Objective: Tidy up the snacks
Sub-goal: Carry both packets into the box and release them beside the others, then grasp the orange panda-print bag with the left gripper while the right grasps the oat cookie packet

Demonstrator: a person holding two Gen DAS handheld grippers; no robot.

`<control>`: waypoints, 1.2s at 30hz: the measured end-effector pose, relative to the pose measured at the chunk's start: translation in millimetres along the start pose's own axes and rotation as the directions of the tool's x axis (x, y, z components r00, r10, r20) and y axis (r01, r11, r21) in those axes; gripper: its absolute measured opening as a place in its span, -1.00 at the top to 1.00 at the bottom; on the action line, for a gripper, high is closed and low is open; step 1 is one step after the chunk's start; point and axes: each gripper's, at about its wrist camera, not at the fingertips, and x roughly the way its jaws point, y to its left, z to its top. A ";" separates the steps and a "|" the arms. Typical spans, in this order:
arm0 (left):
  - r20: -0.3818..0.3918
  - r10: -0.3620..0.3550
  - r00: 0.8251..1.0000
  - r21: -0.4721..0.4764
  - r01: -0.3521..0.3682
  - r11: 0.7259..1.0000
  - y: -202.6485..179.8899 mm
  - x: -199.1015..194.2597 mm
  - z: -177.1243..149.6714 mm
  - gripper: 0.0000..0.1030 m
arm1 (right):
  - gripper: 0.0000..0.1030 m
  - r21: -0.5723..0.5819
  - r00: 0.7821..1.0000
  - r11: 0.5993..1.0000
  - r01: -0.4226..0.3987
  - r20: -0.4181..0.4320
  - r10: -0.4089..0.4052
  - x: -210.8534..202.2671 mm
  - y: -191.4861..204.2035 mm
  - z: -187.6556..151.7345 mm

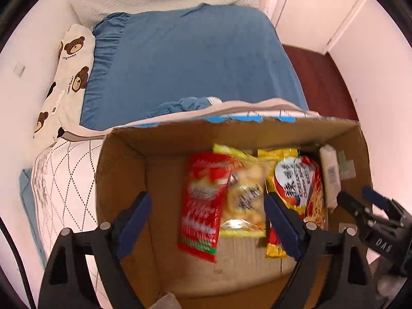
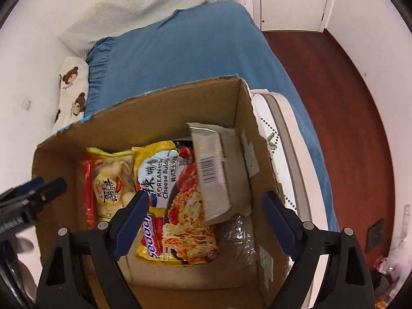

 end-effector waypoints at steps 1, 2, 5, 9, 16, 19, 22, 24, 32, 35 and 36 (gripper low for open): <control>-0.001 0.000 1.000 -0.004 0.000 1.000 0.1 -1.0 1.4 -0.73 | -0.77 -0.018 1.000 1.000 0.017 0.000 -0.017 0.8 3.1 -1.4; -0.003 0.002 1.000 -0.009 -0.002 1.000 1.2 0.2 0.8 -0.73 | -0.77 -0.032 1.000 0.999 0.028 -0.001 -0.028 2.6 6.1 -2.5; -0.008 -0.010 1.000 -0.036 0.010 0.999 3.5 4.9 -6.8 -0.73 | -0.81 -0.060 0.999 0.997 0.048 -0.008 -0.049 5.7 12.8 -6.7; -0.017 -0.023 1.000 -0.059 0.022 0.998 1.2 4.4 -20.3 -0.73 | -0.81 -0.107 0.997 0.991 0.081 0.004 -0.081 8.3 27.1 -18.1; -0.013 -0.035 0.999 -0.067 0.034 0.997 2.8 -6.8 -51.9 -0.73 | -0.81 -0.110 0.996 0.990 0.085 0.033 -0.082 2.3 42.3 -38.2; 0.017 -0.025 1.000 -0.066 0.026 0.997 3.6 -20.8 -67.6 -0.73 | -0.81 -0.120 0.995 0.990 0.081 0.060 -0.074 -10.6 45.3 -51.9; 0.053 -0.031 0.998 -0.070 0.034 0.997 3.8 -36.9 -83.3 -0.73 | -0.81 -0.131 0.995 0.989 0.070 0.084 -0.059 -23.7 45.3 -62.7; 0.087 -0.036 0.996 -0.064 0.042 0.997 3.6 -49.4 -94.3 -0.73 | -0.81 -0.147 0.992 0.986 0.076 0.115 -0.059 -39.0 44.5 -72.6; 0.235 -0.045 0.971 -0.045 0.057 0.997 -1.2 -108.8 -143.2 -0.73 | -0.81 -0.193 0.961 0.975 0.111 0.271 -0.056 -100.9 57.1 -121.5; 0.263 -0.058 0.963 -0.039 0.071 0.997 -4.2 -128.1 -161.5 -0.73 | -0.81 -0.180 0.958 0.981 0.077 0.285 -0.023 -120.6 55.6 -136.2; 0.275 -0.056 0.960 -0.035 0.068 0.997 -5.5 -134.9 -167.9 -0.73 | -0.81 -0.174 0.957 0.982 0.066 0.290 -0.013 -126.7 55.3 -141.1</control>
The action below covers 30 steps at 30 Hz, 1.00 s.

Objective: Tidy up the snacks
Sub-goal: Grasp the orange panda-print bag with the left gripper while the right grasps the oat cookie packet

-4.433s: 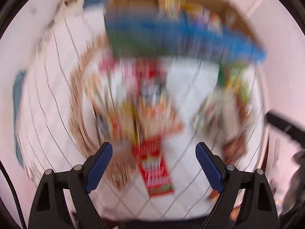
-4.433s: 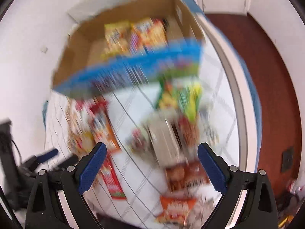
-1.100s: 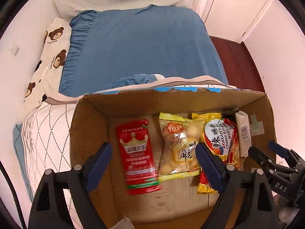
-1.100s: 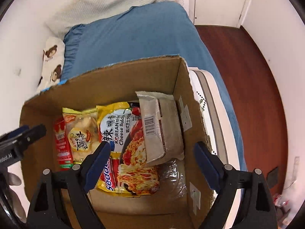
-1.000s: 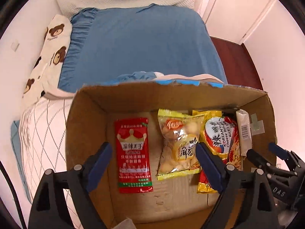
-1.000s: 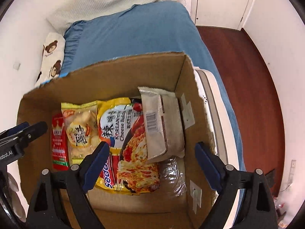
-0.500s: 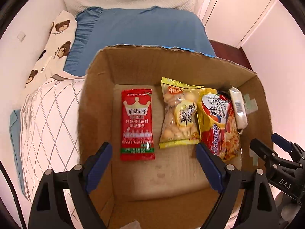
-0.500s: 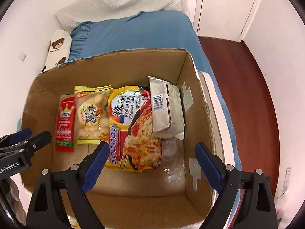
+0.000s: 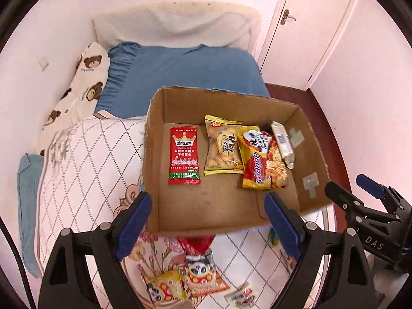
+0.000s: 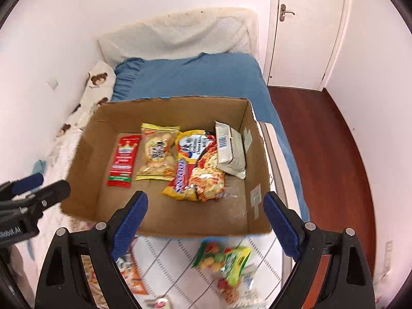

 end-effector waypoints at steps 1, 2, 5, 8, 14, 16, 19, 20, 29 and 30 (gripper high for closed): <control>0.014 0.003 1.000 0.004 -0.003 1.000 -1.4 -8.2 -4.4 -0.73 | -0.81 0.006 1.000 1.000 -0.007 0.009 0.007 -7.4 0.3 -4.1; 0.021 0.004 1.000 0.007 -0.004 1.000 -1.7 -13.1 -6.9 -0.73 | -0.81 0.012 1.000 1.000 -0.013 0.019 0.013 -14.9 0.4 -8.4; 0.036 -0.007 0.999 0.004 0.007 1.000 -3.4 -28.8 -16.4 -0.73 | -0.81 0.026 0.999 0.999 -0.032 0.033 0.031 -32.3 -0.1 -20.4; 0.040 -0.019 0.999 0.000 0.019 1.000 -4.6 -38.8 -26.0 -0.73 | -0.81 0.034 0.998 0.998 -0.052 0.036 0.051 -46.9 0.4 -32.4; -0.011 -0.029 1.000 -0.032 0.028 0.999 -3.5 -30.9 -55.4 -0.73 | -0.81 0.081 0.996 0.993 -0.080 -0.022 0.082 -45.6 -14.4 -64.5; -0.081 -0.045 0.996 -0.050 0.041 0.998 -2.1 -12.1 -75.6 -0.73 | -0.81 0.089 0.996 0.994 -0.057 -0.068 0.063 -30.7 -24.4 -78.4; -0.205 -0.072 0.976 -0.101 0.052 0.994 2.0 23.4 -108.8 -0.73 | -0.81 0.100 0.986 0.995 -0.025 -0.160 0.041 1.2 -41.6 -98.7; -0.249 -0.084 0.965 -0.128 0.053 0.990 4.8 37.4 -120.8 -0.73 | -0.81 0.103 0.982 0.995 -0.014 -0.187 0.033 12.5 -47.3 -103.9; -0.416 -0.189 0.889 -0.358 0.031 0.933 27.1 115.7 -183.9 -0.73 | -0.81 0.167 0.930 0.986 0.004 -0.363 0.058 93.4 -92.5 -148.4; -0.403 -0.160 0.901 -0.352 0.009 0.936 29.6 119.6 -179.6 -0.73 | -0.81 0.164 0.927 0.986 0.006 -0.371 0.056 98.3 -94.7 -150.8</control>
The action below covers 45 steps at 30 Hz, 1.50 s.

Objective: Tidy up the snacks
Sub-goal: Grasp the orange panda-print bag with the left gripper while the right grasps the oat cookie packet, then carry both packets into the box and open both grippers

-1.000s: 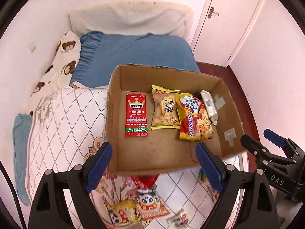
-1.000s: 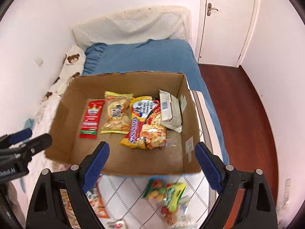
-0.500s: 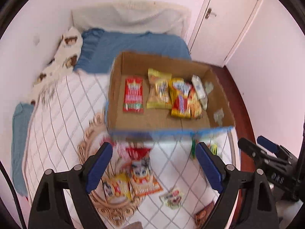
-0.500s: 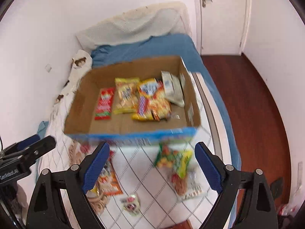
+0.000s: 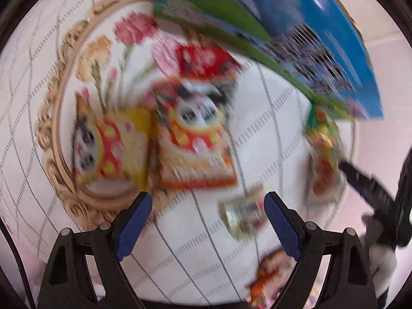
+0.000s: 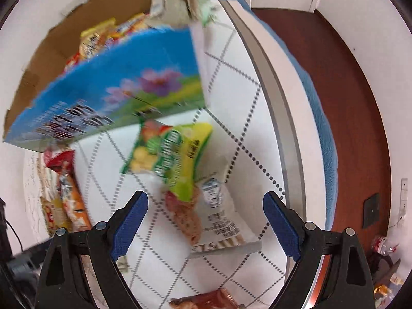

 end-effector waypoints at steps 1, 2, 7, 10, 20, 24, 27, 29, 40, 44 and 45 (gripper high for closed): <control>0.014 0.015 1.000 0.004 -0.015 1.000 -0.6 1.7 5.6 -0.73 | -0.81 -0.006 1.000 1.000 0.007 -0.015 -0.007 6.7 -2.3 -0.3; 0.022 0.024 0.999 0.008 -0.024 1.000 -1.6 3.3 9.3 -0.73 | -0.81 -0.012 1.000 1.000 0.010 -0.024 -0.010 11.6 -3.4 -0.7; 0.037 0.074 0.997 0.090 -0.077 0.993 -17.6 24.3 23.1 -0.69 | -0.81 -0.146 0.994 0.985 0.089 -0.053 -0.097 37.2 11.5 -11.1; 0.038 0.117 0.992 0.126 -0.121 0.985 -23.4 39.9 24.7 -0.28 | -0.76 -0.227 0.988 0.963 0.143 -0.031 -0.153 43.5 25.4 -21.3; -0.013 0.136 0.991 0.220 -0.130 0.967 -54.5 50.0 -41.7 -0.22 | -0.20 -0.279 0.995 0.959 0.046 -0.067 -0.068 41.6 37.6 -69.4; -0.026 0.163 0.986 0.255 -0.151 0.955 -65.0 66.2 -60.6 -0.25 | -0.23 -0.187 0.986 0.979 -0.079 -0.157 0.049 51.1 20.9 -86.4; -0.029 0.188 0.982 0.292 -0.172 0.941 -76.8 77.7 -62.5 -0.29 | -0.50 -0.224 0.989 0.974 -0.031 -0.149 -0.003 52.1 21.1 -95.9; -0.037 0.188 0.981 0.296 -0.169 0.940 -81.8 80.8 -56.6 -0.30 | -0.53 -0.263 0.992 0.965 0.008 -0.120 -0.040 50.8 30.6 -100.6; 0.010 0.156 0.988 0.269 -0.153 0.951 -59.9 49.7 -23.1 -0.12 | -0.23 -0.286 0.990 0.954 0.091 -0.076 -0.118 62.9 42.7 -113.6; 0.017 0.134 0.991 0.274 -0.133 0.953 -50.3 32.0 -30.7 -0.04 | -0.07 -0.265 0.995 0.961 0.071 -0.053 -0.089 60.5 44.8 -120.1; 0.025 0.133 0.991 0.279 -0.135 0.951 -50.1 27.1 -32.7 -0.03 | -0.03 -0.259 0.996 0.964 0.061 -0.054 -0.078 56.5 42.0 -121.1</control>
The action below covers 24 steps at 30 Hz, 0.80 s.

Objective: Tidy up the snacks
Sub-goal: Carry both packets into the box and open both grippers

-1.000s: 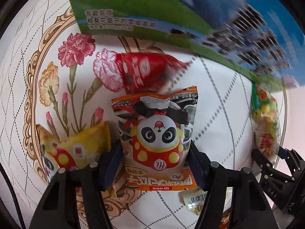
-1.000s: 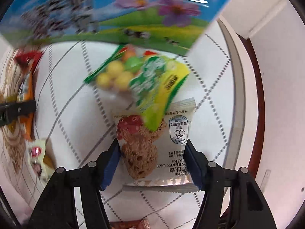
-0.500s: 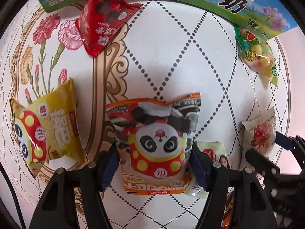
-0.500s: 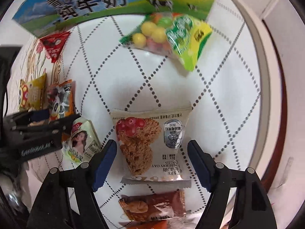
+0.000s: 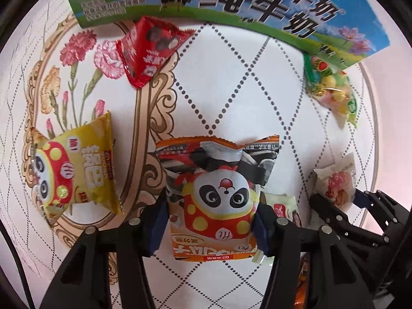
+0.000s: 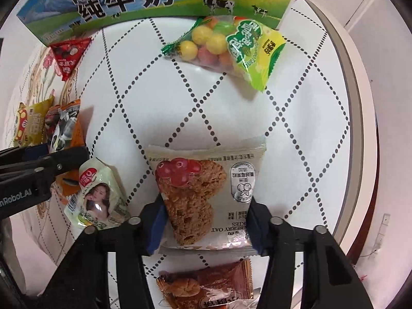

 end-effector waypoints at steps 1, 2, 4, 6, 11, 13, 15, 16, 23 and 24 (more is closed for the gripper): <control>0.007 -0.002 1.000 0.002 0.002 1.000 0.7 -5.2 -2.9 -0.03 | -0.02 0.009 1.000 1.000 -0.013 -0.001 0.013 -5.6 -7.2 0.6; 0.011 -0.012 1.000 0.002 0.012 1.000 3.3 -9.5 -8.3 -0.02 | -0.01 0.024 0.999 0.999 -0.038 -0.002 0.038 -13.8 -13.7 3.3; 0.018 -0.034 0.999 -0.004 0.035 0.999 9.2 -22.0 -11.8 -0.02 | 0.01 0.051 0.996 0.995 -0.090 -0.001 0.090 -28.0 -17.1 10.0; 0.027 -0.065 0.998 -0.003 0.065 0.998 12.7 -39.5 -14.1 -0.02 | 0.02 0.066 0.991 0.988 -0.136 0.018 0.135 -42.0 -20.5 12.5; 0.103 -0.139 0.985 0.001 0.140 0.990 15.5 -99.2 -4.1 -0.02 | 0.02 0.060 0.969 0.972 -0.227 0.115 0.219 -93.2 -29.9 35.6; 0.146 -0.177 0.973 0.015 0.177 0.984 13.3 -131.4 10.8 -0.02 | 0.02 0.048 0.956 0.966 -0.254 0.164 0.244 -119.0 -34.7 49.6; 0.182 -0.202 0.962 0.018 0.202 0.979 9.0 -158.9 31.3 -0.02 | 0.02 0.040 0.939 0.960 -0.277 0.225 0.262 -148.6 -39.1 68.3; 0.190 -0.216 0.958 0.027 0.215 0.976 3.6 -171.0 46.8 -0.02 | 0.02 0.034 0.933 0.959 -0.281 0.245 0.264 -159.0 -38.2 78.1; 0.203 -0.206 0.957 0.044 0.201 0.979 -23.6 -185.7 163.1 -0.02 | 0.02 0.051 0.918 0.975 -0.216 0.351 0.185 -197.4 -41.7 174.4; 0.191 -0.200 0.961 0.042 0.195 0.980 -26.3 -175.7 175.6 -0.02 | 0.02 0.062 0.917 0.976 -0.210 0.358 0.175 -196.4 -45.3 186.7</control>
